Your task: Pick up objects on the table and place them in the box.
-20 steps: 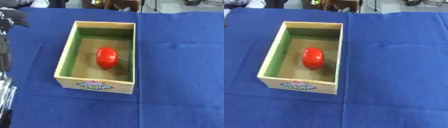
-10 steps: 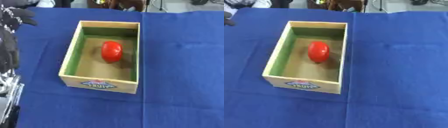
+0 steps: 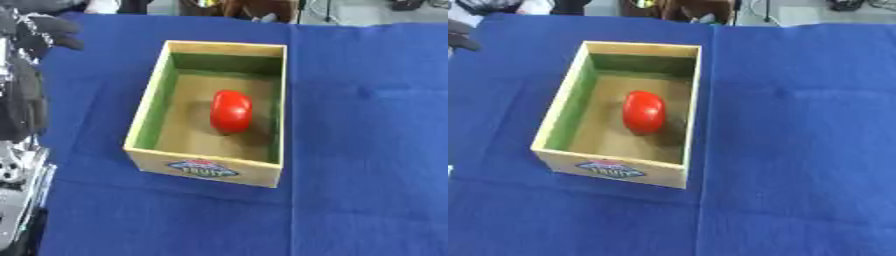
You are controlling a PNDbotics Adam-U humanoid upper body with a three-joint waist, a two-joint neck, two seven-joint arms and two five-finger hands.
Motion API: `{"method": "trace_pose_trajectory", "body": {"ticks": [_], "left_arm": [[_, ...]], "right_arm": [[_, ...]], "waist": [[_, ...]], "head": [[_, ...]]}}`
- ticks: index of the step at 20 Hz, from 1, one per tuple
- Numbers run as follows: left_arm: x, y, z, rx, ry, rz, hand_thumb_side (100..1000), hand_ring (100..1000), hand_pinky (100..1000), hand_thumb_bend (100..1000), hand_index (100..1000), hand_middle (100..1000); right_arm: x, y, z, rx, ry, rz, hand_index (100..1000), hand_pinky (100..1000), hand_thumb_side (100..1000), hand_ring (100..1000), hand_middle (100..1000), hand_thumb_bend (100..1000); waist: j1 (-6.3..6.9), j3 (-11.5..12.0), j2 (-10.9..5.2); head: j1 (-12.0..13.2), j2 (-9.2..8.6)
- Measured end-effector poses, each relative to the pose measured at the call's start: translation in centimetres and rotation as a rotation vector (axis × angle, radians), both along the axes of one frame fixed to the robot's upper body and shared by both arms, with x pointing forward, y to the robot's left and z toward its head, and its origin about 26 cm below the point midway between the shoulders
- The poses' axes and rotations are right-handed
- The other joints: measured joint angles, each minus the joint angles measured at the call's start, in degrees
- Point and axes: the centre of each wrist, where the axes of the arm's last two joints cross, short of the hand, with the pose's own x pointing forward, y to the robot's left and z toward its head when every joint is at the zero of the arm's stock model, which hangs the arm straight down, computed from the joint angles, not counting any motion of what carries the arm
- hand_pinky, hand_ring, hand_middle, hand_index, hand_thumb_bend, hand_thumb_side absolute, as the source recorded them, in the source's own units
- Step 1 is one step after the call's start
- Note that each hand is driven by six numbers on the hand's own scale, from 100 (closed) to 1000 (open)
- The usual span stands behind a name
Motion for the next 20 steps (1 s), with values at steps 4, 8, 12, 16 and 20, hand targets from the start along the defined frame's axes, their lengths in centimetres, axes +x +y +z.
{"method": "trace_pose_trajectory", "body": {"ticks": [4,8,12,16,20], "left_arm": [[0.0,0.0,-0.1,-0.002,0.004,0.003,968,598,529,109,889,662],[0.0,0.1,-0.1,-0.003,0.005,0.006,968,597,529,109,892,664],[0.0,0.2,-0.1,-0.007,0.003,0.011,968,597,528,109,895,665],[0.0,0.2,-0.1,-0.009,0.003,0.013,968,596,528,109,894,666],[0.0,0.2,-0.1,-0.009,0.002,0.015,969,596,528,108,894,666]], "right_arm": [[0.0,0.5,-1.8,0.013,0.001,-0.006,973,868,1000,900,945,100],[-0.1,0.6,-3.0,0.011,0.010,-0.009,939,865,1000,903,930,100],[-0.3,0.5,-3.6,0.010,0.012,-0.015,895,856,1000,895,915,100],[-0.3,0.5,-3.7,0.009,0.009,-0.020,881,848,1000,887,907,100],[-0.3,0.5,-3.7,0.010,0.009,-0.026,874,842,1000,883,902,100]], "waist": [[-0.01,0.0,0.00],[0.00,0.0,0.17],[0.05,0.0,0.39],[0.13,0.0,0.46],[0.16,0.1,0.70]], "head": [[0.1,0.00],[0.1,-0.01],[0.1,-0.01],[0.1,-0.01],[0.1,-0.01]]}}
